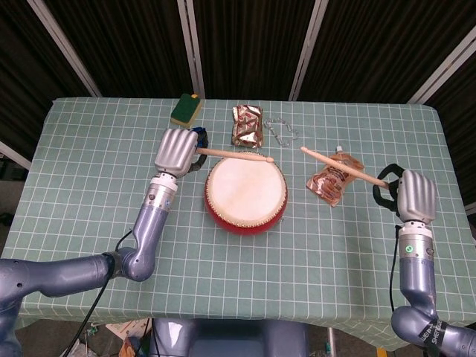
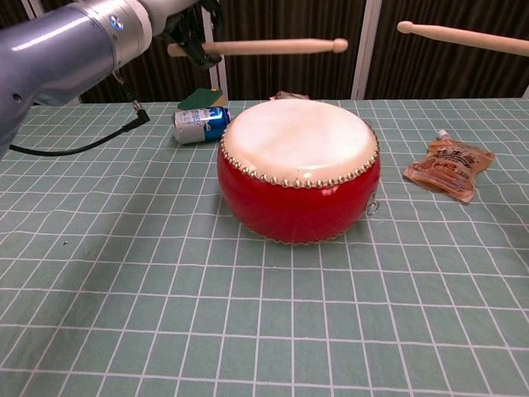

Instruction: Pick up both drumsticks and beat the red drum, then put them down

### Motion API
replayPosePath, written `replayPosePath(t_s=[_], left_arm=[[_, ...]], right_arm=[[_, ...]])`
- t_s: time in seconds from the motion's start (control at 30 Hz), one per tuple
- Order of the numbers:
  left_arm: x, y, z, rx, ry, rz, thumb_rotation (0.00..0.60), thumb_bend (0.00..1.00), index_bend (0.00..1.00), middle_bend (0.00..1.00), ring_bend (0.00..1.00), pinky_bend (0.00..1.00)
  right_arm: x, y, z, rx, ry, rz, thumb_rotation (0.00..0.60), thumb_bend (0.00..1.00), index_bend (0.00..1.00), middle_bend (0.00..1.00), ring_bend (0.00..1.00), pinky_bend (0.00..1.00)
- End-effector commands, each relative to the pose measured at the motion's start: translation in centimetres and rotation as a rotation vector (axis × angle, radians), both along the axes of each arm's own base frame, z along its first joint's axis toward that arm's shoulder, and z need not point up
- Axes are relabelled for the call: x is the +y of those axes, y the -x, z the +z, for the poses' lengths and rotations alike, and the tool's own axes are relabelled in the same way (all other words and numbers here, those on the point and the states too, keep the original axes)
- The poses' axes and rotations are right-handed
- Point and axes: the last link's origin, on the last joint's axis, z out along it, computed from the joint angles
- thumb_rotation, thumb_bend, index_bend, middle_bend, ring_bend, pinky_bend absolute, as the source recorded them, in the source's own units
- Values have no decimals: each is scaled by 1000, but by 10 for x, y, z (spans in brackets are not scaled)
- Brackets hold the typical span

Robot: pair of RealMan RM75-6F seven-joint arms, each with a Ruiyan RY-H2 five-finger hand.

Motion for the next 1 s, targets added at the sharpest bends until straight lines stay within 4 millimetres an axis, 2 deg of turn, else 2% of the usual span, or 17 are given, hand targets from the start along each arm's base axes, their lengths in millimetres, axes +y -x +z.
replayPosePath(t_s=[0.03,0.13,0.2,0.3,0.4,0.6,0.73,1.0], left_arm=[[6,25,-42,400,91,76,600,512,781,1000,1000,1000],[5,36,-52,598,193,165,600,512,782,1000,1000,1000],[4,29,-49,652,218,206,600,512,782,1000,1000,1000],[5,15,-36,593,197,197,600,511,782,1000,1000,1000],[8,4,-13,456,146,161,600,510,782,1000,1000,1000],[-1,-3,32,211,78,103,600,509,780,1000,1000,1000],[-20,9,54,130,79,102,600,509,778,1000,1000,1000],[-66,55,83,150,88,142,600,509,774,1000,1000,1000]], right_arm=[[-1,0,0,-4,2,-1,600,690,970,1000,1000,1000],[-2,2,1,-7,5,-7,600,689,970,1000,1000,1000],[-1,3,1,-8,6,-13,600,688,970,1000,1000,1000],[0,6,2,-1,8,-20,600,689,970,1000,1000,1000],[2,7,4,1,15,-20,600,689,970,1000,1000,1000],[7,6,8,9,30,-7,600,688,970,1000,1000,1000],[13,5,10,30,34,11,600,689,970,1000,1000,1000],[37,18,11,32,-64,46,600,689,970,1000,1000,1000]])
